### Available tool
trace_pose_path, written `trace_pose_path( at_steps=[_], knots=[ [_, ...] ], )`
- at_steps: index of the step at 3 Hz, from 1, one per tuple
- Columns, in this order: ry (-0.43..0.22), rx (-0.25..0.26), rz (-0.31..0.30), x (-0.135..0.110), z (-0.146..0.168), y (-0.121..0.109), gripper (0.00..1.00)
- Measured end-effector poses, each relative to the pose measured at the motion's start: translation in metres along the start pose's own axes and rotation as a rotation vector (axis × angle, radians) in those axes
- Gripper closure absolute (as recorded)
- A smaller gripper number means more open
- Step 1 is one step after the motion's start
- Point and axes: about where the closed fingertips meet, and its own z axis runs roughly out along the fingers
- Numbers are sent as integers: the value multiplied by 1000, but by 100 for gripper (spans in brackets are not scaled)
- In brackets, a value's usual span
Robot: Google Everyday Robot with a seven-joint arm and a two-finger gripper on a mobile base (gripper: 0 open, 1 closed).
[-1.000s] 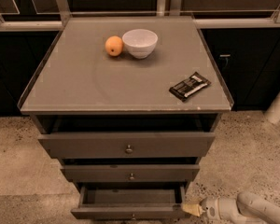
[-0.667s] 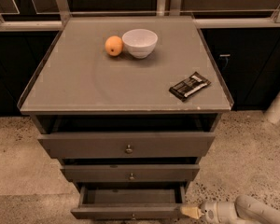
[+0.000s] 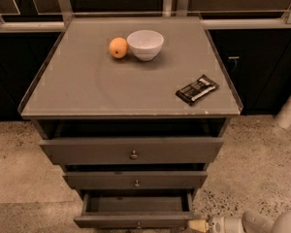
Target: Close bottom drawer
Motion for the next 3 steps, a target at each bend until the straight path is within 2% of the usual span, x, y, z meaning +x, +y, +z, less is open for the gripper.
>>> trace_pose_path(
  at_steps=[1,2,3],
  knots=[
    [-3,-21,42,9,14,-31,100],
    [-20,-51,32,6,30,-52,100],
    [-31,-51,22,0,32,-58,100]
  ],
)
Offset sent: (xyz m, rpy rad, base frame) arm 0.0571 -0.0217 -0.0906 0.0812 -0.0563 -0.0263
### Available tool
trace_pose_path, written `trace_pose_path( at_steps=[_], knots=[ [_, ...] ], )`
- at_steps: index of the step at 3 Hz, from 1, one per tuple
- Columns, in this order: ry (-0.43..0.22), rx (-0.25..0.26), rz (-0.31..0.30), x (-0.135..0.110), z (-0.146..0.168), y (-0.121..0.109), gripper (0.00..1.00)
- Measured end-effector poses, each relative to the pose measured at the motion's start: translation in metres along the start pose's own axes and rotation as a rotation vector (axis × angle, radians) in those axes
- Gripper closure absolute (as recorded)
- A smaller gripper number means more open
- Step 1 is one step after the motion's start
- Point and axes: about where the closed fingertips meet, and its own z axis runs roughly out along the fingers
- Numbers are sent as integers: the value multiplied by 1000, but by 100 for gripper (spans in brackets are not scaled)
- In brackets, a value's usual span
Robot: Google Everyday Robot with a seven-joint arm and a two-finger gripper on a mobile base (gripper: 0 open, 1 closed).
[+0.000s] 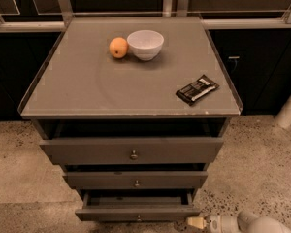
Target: Close bottom drawer
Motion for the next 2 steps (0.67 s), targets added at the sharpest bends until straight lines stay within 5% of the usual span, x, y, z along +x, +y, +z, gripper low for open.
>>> trace_pose_path(
  at_steps=[2],
  knots=[
    [-48,10,-73,-37,5,-18,100]
  ],
)
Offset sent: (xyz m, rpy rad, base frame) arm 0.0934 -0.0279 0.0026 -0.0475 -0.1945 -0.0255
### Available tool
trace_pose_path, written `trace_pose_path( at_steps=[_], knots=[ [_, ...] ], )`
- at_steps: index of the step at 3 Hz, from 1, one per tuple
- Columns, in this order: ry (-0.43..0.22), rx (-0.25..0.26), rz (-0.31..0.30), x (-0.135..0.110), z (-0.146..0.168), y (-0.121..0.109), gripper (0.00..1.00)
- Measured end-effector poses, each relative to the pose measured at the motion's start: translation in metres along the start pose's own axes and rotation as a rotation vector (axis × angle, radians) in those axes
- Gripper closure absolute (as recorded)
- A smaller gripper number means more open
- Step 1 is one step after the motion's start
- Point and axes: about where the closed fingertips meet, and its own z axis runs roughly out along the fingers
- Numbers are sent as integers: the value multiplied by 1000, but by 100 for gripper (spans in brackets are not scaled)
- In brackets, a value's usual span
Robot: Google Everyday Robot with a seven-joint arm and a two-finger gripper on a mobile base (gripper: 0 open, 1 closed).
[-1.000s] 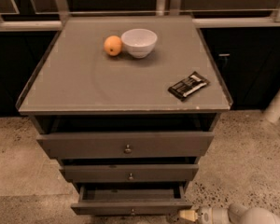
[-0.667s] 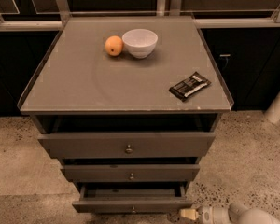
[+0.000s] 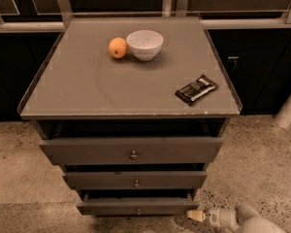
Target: Close bottom drawer
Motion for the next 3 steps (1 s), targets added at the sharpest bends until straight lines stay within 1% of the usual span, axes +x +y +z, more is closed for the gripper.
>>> trace_pose_path(
  at_steps=[1,2,3],
  knots=[
    [0,0,-1,1,-1,1,100],
    [-20,3,-54,-24,2,0,100],
    [-20,3,-54,-24,2,0,100]
  ],
)
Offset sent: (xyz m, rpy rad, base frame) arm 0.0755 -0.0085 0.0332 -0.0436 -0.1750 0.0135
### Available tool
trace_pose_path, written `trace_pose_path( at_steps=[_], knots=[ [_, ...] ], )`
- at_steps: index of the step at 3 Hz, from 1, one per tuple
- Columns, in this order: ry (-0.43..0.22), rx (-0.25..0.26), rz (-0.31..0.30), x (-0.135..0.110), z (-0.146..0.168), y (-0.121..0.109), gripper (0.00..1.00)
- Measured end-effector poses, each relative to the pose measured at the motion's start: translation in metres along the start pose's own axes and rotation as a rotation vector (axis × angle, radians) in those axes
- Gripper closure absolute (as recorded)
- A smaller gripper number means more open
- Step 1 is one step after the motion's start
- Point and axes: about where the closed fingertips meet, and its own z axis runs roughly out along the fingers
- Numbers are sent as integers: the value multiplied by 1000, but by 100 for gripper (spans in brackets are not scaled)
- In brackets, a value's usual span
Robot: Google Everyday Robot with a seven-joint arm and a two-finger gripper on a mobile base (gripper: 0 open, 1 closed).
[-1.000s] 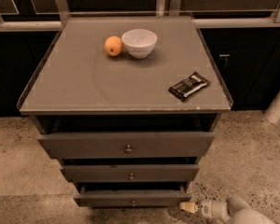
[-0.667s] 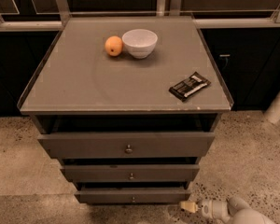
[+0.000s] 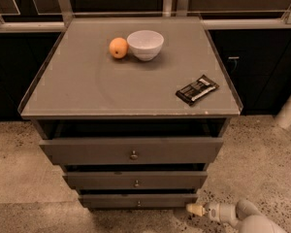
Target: Close bottom drawer
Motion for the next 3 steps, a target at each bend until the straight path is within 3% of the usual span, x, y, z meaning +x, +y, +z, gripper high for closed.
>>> trace_pose_path(
  at_steps=[1,2,3],
  knots=[
    [-9,13,-31,-14,-5,2,100],
    [-5,46,5,-5,-28,10,100],
    [-43,115,42,3,-70,27,100]
  ],
)
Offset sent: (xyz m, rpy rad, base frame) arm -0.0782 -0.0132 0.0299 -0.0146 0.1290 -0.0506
